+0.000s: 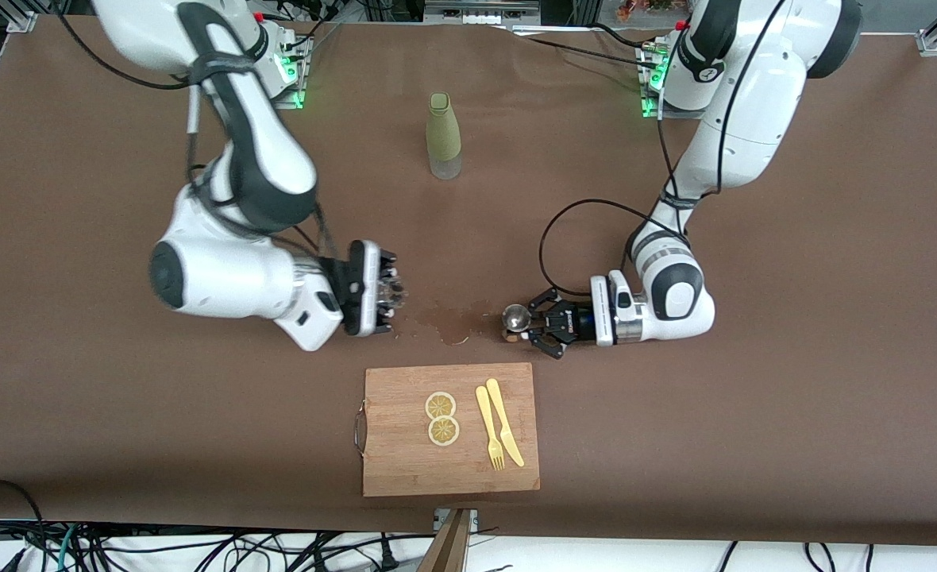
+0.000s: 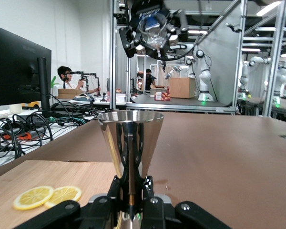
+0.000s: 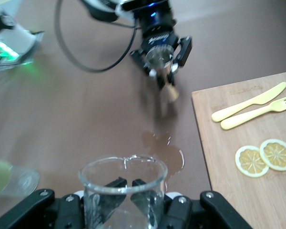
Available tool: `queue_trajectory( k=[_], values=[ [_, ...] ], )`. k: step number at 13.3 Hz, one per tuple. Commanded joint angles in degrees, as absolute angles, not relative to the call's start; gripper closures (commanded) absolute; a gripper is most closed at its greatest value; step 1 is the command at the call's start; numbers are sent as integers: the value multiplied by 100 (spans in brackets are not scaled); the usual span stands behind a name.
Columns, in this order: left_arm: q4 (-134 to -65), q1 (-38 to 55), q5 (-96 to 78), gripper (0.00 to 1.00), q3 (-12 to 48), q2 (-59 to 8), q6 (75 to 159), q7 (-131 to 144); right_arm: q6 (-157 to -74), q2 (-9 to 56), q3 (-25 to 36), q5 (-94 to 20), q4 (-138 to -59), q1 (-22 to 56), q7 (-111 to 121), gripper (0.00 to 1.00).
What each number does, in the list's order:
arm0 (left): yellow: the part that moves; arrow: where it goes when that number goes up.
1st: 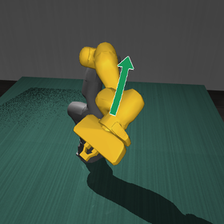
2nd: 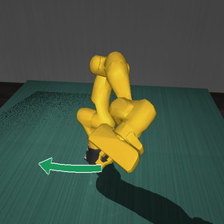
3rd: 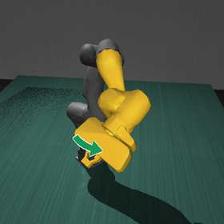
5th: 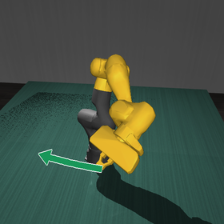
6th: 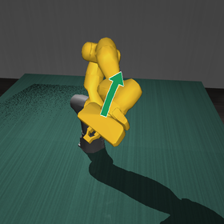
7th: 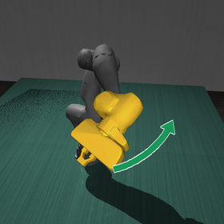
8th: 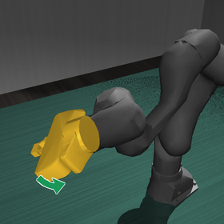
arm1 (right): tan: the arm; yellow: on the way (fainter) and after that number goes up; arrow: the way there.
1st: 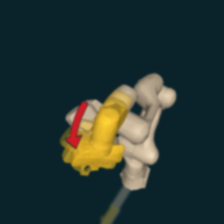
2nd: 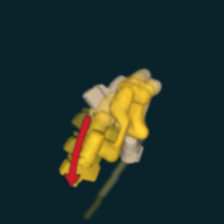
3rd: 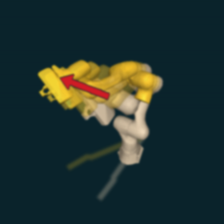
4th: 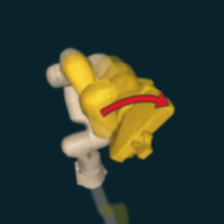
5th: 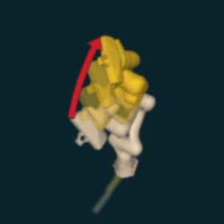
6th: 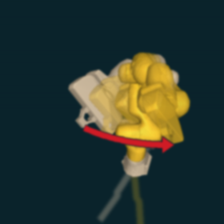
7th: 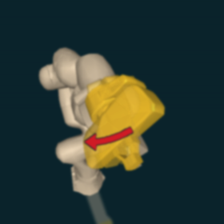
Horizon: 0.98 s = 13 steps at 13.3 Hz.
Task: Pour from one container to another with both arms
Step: 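Lower the glass with the right gripper while the left gripper lowers the jigger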
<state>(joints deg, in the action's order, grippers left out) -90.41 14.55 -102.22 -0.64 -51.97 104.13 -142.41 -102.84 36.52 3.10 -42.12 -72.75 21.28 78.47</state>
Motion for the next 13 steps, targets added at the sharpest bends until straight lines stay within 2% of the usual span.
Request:
queue_trajectory(
  k=[1, 4, 8, 11, 13],
  values=[
    [-9255, 934, -9582, 100, 18, -4957, 10005, -14537, -9723, 3463, 229, -4569, -7672, 1610, 8777, 98],
    [-9316, 257, -8704, 100, 9, -4957, 9344, -14677, -9396, 3454, 237, -4983, -8145, 1136, 10050, 98],
    [-9325, -455, -7798, 100, -53, -5018, 8615, -15098, -9221, 3550, 246, -5930, -9305, 319, 12185, 98],
    [-9325, -1026, -7077, 100, -70, -5062, 8289, -15459, -8642, 4094, 246, -6126, -9475, -218, 13513, 98],
    [-9369, -1169, -6882, 100, -411, -5150, 7956, -15609, -8386, 4454, 237, -6135, -9475, -430, 14148, 98]
  ],
)
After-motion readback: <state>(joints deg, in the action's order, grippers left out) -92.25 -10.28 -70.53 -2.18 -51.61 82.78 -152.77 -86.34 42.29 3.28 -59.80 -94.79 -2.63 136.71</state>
